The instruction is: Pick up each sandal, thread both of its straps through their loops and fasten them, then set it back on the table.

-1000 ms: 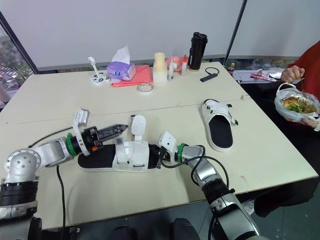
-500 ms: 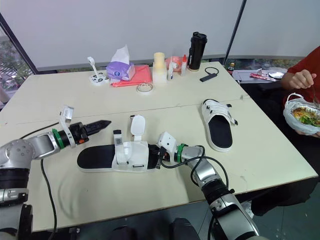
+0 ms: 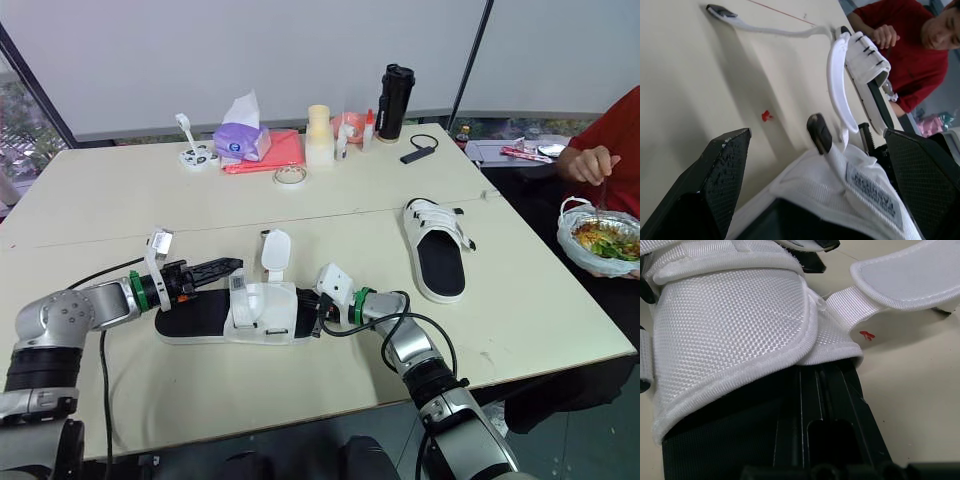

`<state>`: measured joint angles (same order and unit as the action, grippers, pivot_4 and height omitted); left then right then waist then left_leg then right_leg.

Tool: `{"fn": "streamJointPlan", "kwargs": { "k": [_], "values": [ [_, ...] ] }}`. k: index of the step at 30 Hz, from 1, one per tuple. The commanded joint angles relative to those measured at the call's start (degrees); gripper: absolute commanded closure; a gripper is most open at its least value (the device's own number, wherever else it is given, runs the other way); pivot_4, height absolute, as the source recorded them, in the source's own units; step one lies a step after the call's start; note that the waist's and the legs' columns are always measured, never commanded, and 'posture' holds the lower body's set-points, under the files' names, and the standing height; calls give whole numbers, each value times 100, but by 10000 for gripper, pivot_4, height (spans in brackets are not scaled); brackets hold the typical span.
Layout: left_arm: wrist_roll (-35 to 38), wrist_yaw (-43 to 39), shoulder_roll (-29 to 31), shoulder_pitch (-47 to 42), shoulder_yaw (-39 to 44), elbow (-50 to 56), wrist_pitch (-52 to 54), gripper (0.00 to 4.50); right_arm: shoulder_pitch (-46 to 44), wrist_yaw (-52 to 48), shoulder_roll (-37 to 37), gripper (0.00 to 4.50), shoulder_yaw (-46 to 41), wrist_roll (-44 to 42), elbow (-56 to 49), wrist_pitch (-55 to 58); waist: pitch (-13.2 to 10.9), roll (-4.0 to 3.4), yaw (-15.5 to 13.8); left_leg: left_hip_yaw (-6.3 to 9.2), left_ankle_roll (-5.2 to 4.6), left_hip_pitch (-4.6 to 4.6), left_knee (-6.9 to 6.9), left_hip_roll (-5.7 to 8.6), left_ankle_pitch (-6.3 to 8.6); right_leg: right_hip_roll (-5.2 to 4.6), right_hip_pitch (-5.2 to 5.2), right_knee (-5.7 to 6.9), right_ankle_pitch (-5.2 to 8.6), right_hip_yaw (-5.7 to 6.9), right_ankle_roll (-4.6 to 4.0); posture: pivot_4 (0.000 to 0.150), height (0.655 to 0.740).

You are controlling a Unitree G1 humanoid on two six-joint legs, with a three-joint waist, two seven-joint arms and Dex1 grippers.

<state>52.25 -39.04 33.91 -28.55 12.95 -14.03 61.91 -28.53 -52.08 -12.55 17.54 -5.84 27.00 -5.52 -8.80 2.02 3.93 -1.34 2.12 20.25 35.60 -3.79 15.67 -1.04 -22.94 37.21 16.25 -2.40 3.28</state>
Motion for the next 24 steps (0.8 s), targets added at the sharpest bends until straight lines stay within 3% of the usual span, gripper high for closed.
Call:
{"fn": "streamJointPlan", "kwargs": {
  "k": [1, 3, 9, 14, 24],
  "values": [
    [-171, -118, -92, -209, -5, -121, -110, 6374, 313, 86, -74, 45000, 285, 463, 578, 337, 0, 0, 5, 0, 0, 0, 0, 0, 0, 2, 0, 0, -2, 0, 3, 1500, 7394],
    [-249, -203, -136, -294, -48, -206, -116, 14032, 331, 97, -85, 45000, 274, 459, 554, 347, 0, 0, 8, 0, 0, 0, 0, 0, 0, 4, -2, 0, -5, -1, 8, 1500, 7394],
    [-365, -458, -153, -411, -58, -216, -52, 44624, 352, 120, -106, 45000, 248, 453, 531, 356, 0, 0, 2, 0, 0, 2, -2, -1, 0, 6, -2, 0, -5, 0, 9, 1500, 7394],
    [-152, -745, -124, -450, 208, 325, -234, 44624, 357, 139, -102, 45000, 244, 455, 535, 353, -1, 1, 4, 0, 0, 2, -3, -1, 0, 5, -3, 0, -5, 0, 9, 1500, 7394],
    [1712, -663, -19, -621, 933, 1911, 821, 44624, 326, 166, -98, 45000, 251, 479, 620, 320, -3, 1, 3, 3, 0, 5, -4, -2, 0, -5, -5, 0, -5, -1, 9, 1500, 7394]
  ]
}}
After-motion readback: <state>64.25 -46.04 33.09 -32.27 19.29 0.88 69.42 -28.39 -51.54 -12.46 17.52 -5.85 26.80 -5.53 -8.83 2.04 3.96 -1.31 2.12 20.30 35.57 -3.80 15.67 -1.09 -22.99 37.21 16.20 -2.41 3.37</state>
